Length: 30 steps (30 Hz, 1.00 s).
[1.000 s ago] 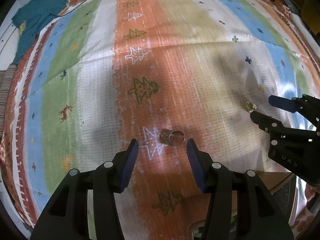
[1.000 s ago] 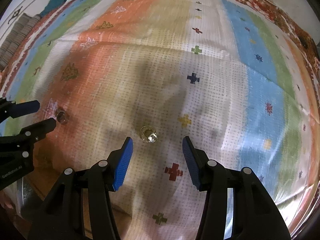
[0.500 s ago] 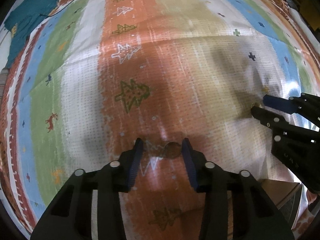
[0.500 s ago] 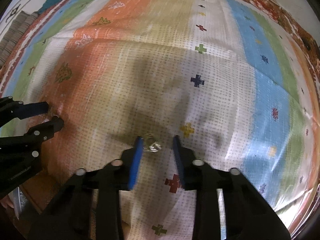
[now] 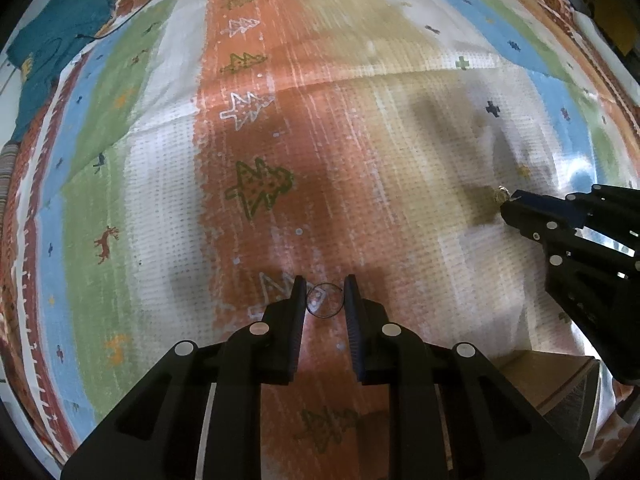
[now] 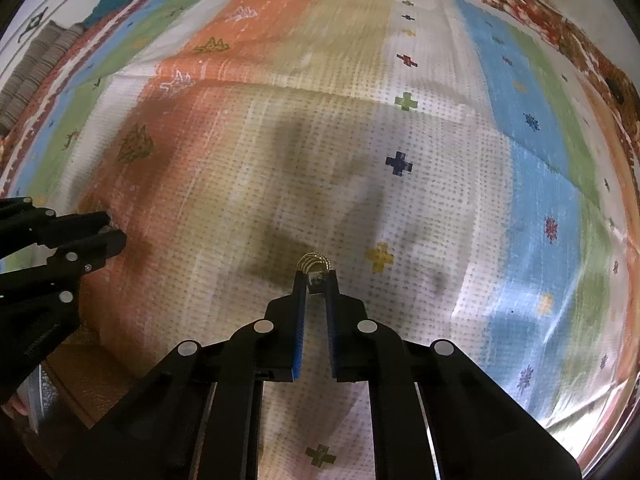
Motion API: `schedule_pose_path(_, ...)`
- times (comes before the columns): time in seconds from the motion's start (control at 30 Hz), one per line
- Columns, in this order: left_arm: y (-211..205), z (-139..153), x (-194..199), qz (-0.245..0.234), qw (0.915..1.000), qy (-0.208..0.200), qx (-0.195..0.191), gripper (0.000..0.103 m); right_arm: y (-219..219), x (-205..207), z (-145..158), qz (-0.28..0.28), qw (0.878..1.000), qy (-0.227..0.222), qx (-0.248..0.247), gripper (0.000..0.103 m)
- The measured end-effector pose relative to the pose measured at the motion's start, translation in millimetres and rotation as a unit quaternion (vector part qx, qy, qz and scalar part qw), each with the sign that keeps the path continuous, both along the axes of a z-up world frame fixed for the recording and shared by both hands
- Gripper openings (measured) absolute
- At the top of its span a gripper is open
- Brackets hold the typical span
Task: Organize jewelry
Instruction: 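Grasp the small ring with the left tool while the right tool grasps the gold charm, then carry the ring and charm over the tin and open both tools to drop them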
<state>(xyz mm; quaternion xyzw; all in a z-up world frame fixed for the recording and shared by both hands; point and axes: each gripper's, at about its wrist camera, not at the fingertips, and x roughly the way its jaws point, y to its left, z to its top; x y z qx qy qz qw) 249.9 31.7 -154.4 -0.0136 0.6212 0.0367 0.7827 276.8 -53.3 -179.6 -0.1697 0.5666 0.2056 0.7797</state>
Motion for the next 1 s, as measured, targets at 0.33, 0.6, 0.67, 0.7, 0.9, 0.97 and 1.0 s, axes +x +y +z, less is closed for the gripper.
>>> schedule_pose_path(0.33,3,16,-12,0.011,0.9998,-0.018,-0.006,0.019,-6,-4,17,-0.007,1.0,-0.014,0.025,0.01)
schedule_pose_path(0.6,-2,39,-23,0.008,0.9988,-0.043,-0.021,0.019,-14,-14,33,-0.014,0.999,-0.027,0.031,0.01)
schedule_pose_path(0.67,-2,43,-24,0.005,0.9986,-0.048,-0.022,0.019,-16,-17,37,-0.019,0.999,-0.029,0.035,0.01)
schedule_pose_path(0.7,-2,45,-26,0.005,0.9984,-0.051,-0.023,0.019,-15,-17,38,-0.019,0.999,-0.031,0.037,0.01)
schedule_pose_path(0.9,-4,57,-33,0.004,0.9975,-0.065,-0.028,0.019,-17,-29,53,-0.015,0.998,-0.042,0.051,0.01)
schedule_pose_path(0.97,-5,63,-36,0.003,0.997,-0.072,-0.03,0.019,-19,-31,57,-0.015,0.997,-0.045,0.054,0.01)
schedule_pose_path(1.0,-6,66,-37,0.002,0.9967,-0.075,-0.03,0.019,-19,-32,59,-0.015,0.997,-0.047,0.056,0.01)
